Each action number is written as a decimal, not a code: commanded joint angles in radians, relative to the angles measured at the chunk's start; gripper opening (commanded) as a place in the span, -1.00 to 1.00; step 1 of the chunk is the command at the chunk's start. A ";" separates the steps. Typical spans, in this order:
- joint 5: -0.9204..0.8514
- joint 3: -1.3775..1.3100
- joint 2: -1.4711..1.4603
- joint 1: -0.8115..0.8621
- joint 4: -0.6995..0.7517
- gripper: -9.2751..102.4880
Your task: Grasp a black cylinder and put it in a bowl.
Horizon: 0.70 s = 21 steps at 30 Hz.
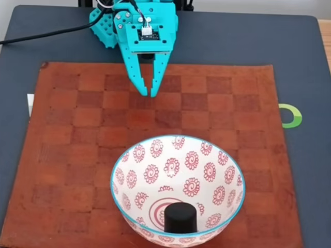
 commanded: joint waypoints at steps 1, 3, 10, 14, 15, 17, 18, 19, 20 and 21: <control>-0.017 -0.003 0.011 0.000 0.000 -0.83; -0.017 -0.003 0.011 0.000 0.000 -0.83; -0.017 -0.003 0.012 -0.008 0.000 -0.82; -0.017 -0.003 0.012 0.000 0.000 -0.82; -0.017 -0.003 0.012 0.000 0.000 -0.82; -0.017 -0.003 0.012 -0.002 0.000 -0.82; -0.018 -0.003 0.012 -0.002 0.000 -0.82; -0.018 -0.003 0.012 -0.002 0.000 -0.82; -0.018 -0.003 0.012 -0.002 0.000 -0.82; -0.018 -0.003 0.012 -0.002 0.000 -0.82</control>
